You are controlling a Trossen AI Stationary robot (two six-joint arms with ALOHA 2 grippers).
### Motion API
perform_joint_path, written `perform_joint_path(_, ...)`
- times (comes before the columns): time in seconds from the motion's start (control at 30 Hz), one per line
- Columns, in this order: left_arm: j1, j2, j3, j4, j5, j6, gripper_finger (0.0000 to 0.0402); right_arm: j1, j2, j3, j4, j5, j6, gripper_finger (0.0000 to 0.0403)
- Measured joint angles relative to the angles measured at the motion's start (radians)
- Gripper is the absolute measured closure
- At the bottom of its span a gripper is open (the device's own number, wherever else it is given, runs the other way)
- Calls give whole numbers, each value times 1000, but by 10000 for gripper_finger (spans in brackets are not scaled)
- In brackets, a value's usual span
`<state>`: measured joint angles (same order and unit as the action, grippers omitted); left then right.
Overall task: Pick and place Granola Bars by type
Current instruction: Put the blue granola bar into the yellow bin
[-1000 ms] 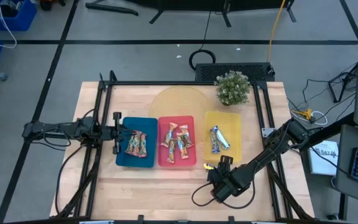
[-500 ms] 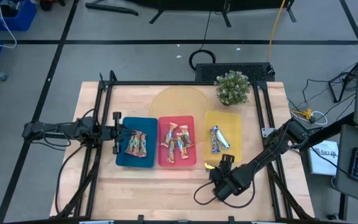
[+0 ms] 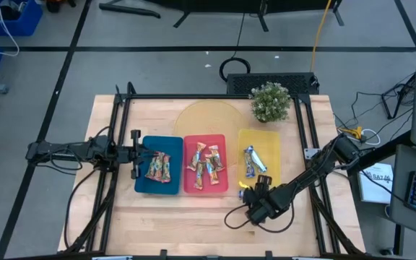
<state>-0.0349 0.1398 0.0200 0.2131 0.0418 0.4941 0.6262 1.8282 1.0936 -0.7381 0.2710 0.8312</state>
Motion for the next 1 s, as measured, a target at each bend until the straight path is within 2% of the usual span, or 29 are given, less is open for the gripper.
perform_joint_path(0.17,0,0,0,0,0,-6,364,-2,2,-1,52,-46,-30,204)
perform_joint_path(0.5,0,0,0,0,0,-6,364,14,8,3,160,-144,122,298)
perform_joint_path(0.67,0,0,0,-3,-2,-18,364,11,2,3,257,-172,48,341)
perform_joint_path(0.8,0,0,0,0,-7,-28,364,11,-7,29,259,-168,35,357)
perform_joint_path(1.0,0,0,0,0,-17,-20,364,11,-55,80,263,-158,39,361)
